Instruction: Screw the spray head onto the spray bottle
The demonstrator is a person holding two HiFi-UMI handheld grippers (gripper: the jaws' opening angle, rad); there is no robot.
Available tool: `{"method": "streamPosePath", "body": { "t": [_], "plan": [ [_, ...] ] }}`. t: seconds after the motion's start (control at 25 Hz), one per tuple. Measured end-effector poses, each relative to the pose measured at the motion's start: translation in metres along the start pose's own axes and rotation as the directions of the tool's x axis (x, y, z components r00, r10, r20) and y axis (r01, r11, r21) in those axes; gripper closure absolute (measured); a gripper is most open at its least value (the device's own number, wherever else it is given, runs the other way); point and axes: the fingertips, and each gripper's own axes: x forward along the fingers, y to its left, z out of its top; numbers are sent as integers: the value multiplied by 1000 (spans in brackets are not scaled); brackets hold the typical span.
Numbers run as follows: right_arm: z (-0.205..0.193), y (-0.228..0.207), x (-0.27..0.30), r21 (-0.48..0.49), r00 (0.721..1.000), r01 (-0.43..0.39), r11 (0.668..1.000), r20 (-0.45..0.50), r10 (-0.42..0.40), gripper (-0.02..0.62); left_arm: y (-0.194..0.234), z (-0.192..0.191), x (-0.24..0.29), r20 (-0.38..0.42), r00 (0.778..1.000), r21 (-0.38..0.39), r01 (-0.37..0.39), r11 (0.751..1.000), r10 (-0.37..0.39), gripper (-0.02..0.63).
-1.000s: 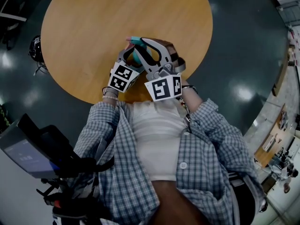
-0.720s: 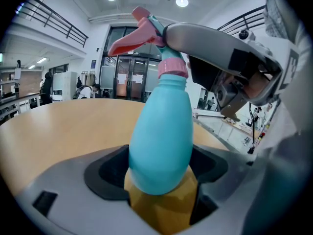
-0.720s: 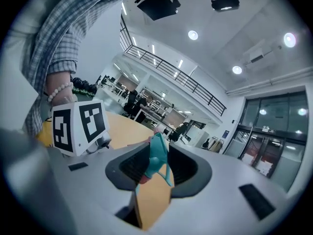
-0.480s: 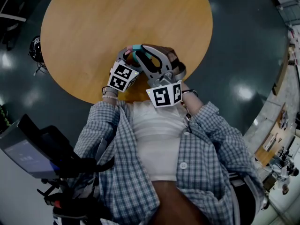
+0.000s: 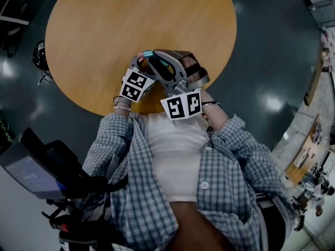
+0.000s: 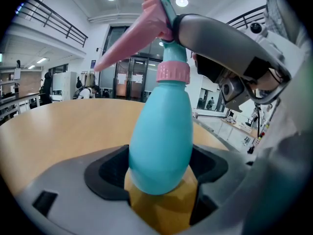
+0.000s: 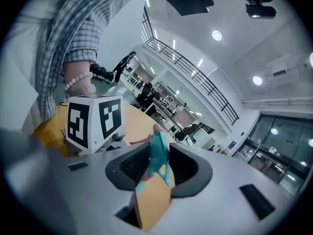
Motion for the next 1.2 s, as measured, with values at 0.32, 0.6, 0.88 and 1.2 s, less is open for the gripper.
{"method": "streamPosePath", "body": {
  "t": [0.32, 0.6, 0.88, 1.2],
  "plan": [
    [0, -2, 0, 76, 996, -85, 994, -6, 86, 483, 1, -1, 1, -5, 1000, -5, -3, 1000, 3, 222],
    [-6, -12, -9, 234, 991, -134, 963, 17, 134, 458, 0, 1, 2, 2, 1000, -2, 0, 1000, 0, 222],
    [-41, -11, -31, 390, 890, -454, 801, 159, 427, 434, -3, 2, 0, -1, 1000, 4, 13, 1000, -13, 222],
    [-55, 7, -18, 450, 736, -662, 599, 240, 633, 434, -5, 0, -4, -4, 999, 17, 39, 999, -39, 222]
  ]
}}
